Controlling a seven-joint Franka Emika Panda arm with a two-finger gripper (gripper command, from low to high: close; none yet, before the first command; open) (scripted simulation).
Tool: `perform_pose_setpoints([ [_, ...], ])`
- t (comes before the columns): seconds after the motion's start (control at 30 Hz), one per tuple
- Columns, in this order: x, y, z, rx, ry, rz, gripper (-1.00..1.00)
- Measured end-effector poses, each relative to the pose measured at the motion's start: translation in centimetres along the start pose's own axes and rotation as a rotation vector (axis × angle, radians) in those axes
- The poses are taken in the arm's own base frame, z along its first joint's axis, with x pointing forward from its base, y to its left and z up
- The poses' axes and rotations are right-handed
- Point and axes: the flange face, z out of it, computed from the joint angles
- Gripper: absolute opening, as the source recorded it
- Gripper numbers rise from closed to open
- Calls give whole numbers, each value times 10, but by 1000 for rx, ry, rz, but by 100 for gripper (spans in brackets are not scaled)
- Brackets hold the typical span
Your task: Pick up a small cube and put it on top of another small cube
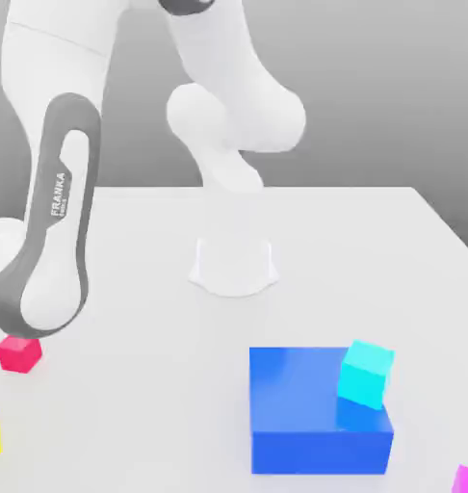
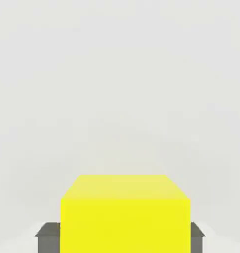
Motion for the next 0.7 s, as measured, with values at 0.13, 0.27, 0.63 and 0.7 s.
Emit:
perform_pose_setpoints([
  [0.13, 1, 0, -19, -1, 0, 1, -100],
  [0.27, 14, 20, -64, -3, 11, 30, -100],
  [0.63, 64, 149, -83, 1, 0, 214, -100],
  [0.7, 64, 150, -62, 1, -1, 215, -100],
])
